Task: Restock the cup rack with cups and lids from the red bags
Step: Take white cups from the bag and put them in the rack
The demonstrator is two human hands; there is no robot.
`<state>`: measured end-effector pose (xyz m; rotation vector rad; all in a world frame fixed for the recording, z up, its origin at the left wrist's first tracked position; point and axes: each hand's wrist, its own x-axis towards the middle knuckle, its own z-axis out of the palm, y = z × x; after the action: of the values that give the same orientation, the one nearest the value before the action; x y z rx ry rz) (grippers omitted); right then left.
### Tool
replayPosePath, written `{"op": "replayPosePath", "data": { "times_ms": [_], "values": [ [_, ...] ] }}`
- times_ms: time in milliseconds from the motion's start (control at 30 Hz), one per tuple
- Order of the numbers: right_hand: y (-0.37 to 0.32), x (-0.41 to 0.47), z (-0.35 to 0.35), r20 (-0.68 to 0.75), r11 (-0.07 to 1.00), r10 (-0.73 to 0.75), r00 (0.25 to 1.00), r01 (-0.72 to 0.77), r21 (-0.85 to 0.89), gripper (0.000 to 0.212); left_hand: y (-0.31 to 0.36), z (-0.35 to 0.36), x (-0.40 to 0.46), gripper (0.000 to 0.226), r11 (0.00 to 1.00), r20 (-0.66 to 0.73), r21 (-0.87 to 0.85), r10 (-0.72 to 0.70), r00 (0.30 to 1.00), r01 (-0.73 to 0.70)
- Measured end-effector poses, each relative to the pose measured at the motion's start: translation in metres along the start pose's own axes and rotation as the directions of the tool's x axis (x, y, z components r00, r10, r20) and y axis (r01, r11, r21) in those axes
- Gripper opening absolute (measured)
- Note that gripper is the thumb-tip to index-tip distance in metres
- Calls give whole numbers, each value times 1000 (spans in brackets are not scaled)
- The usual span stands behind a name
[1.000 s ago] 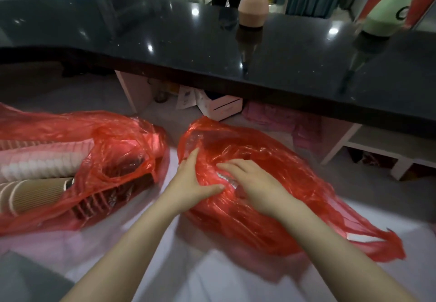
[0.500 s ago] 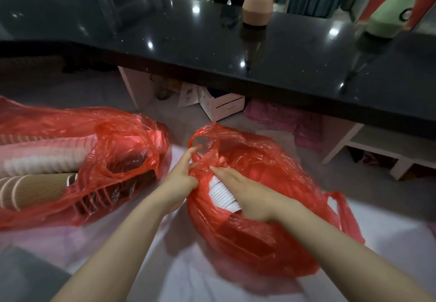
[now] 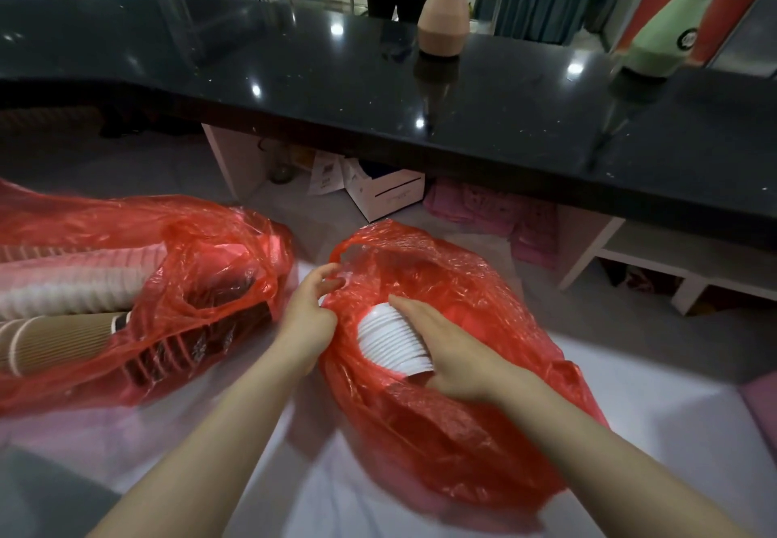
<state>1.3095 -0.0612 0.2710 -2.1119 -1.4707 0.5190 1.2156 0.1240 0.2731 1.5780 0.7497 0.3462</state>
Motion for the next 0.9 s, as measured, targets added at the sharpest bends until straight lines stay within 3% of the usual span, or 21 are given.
{"op": "replayPosePath", "data": {
  "times_ms": [100,267,567,700,800,900],
  "values": [
    [4,-5,0,-28,999,15,1000,-15,-31,99,-4,-1,0,72,996,-75,72,52,996,-46],
    [5,-7,-2,-134,998,50,990,-55,-33,99,-1,-3,-2,76,970,-35,205,140,990,-130],
    [-1,8,-40,-410,941,279,869,-163,296,92,31,-12,5,62,877,60,365,312,948,-312],
    [-13,16,-53,-490,903,335,805,-124,412,87,52,-11,-3,41,842,115,284,446,887,-460],
    [-30,24,-66,-535,879,322,781,-35,476,83,79,-7,-18,54,849,259,99,481,838,-518],
    [-53,33,-83,-553,832,280,785,88,547,82,106,-5,-26,77,762,310,118,580,753,-637]
  ]
}}
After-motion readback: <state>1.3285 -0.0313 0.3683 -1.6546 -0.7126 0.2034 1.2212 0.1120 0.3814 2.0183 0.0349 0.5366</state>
